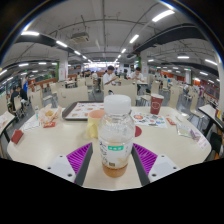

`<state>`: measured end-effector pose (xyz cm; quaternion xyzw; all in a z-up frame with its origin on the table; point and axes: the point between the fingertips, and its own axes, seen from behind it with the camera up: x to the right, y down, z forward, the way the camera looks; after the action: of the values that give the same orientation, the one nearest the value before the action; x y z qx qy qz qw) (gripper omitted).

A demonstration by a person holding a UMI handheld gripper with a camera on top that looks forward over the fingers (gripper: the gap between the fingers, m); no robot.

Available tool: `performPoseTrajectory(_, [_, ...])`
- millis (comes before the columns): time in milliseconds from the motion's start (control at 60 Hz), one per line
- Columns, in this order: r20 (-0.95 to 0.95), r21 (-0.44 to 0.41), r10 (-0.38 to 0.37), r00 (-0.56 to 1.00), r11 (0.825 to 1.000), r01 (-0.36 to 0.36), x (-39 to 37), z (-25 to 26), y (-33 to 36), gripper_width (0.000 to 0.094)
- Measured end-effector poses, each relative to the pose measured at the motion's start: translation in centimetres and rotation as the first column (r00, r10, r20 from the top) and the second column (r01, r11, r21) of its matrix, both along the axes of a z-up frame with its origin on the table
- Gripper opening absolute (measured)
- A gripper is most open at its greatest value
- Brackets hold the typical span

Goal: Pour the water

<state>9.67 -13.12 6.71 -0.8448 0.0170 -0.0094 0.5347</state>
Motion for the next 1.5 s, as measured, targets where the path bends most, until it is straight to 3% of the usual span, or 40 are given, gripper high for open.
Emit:
performPoseTrajectory(100, [0.026, 0.028, -0.026, 0.999, 0.999, 0.025, 0.8, -0.1, 1.1, 0.0553])
performPoseTrajectory(333, [0.06, 0.014, 0.034, 0.998, 0.999, -0.035, -0.6, 0.2, 1.4, 0.041])
performPoseTrajectory(517, [0.047, 0.018, 0.177, 0.983, 0.984, -0.178, -7.7, 2.8, 1.3, 0.0409])
performPoseTrajectory(600, [-0.078, 0.049, 0.221, 0.972, 0.975, -0.218, -11.8, 5.2, 2.4, 0.041])
performPoseTrajectory(700, [-0.312, 0.101, 0.235, 0.921, 0.972, -0.214, -16.2, 9.0, 4.9, 0.0409])
performPoseTrajectory(817, [-0.646, 0.114, 0.18, 0.742, 0.984, -0.14, -18.9, 13.3, 8.6, 0.0409])
performPoseTrajectory(950, [-0.93, 0.048, 0.055, 0.364, 0.998, -0.029, -18.6, 15.5, 13.5, 0.0408])
performPoseTrajectory(1083, [-0.998, -0.057, -0.057, 0.001, 0.998, 0.035, -17.6, 14.4, 17.5, 0.0407])
performPoseTrajectory(1250, [-0.933, -0.176, -0.153, -0.324, 0.983, 0.045, -16.8, 11.7, 19.3, 0.0406])
performPoseTrajectory(1367, [-0.903, -0.235, -0.204, -0.379, 0.971, 0.038, -16.8, 9.4, 19.6, 0.0406])
performPoseTrajectory(1500, [-0.924, -0.227, -0.21, -0.32, 0.974, 0.017, -17.1, 9.5, 19.6, 0.0407])
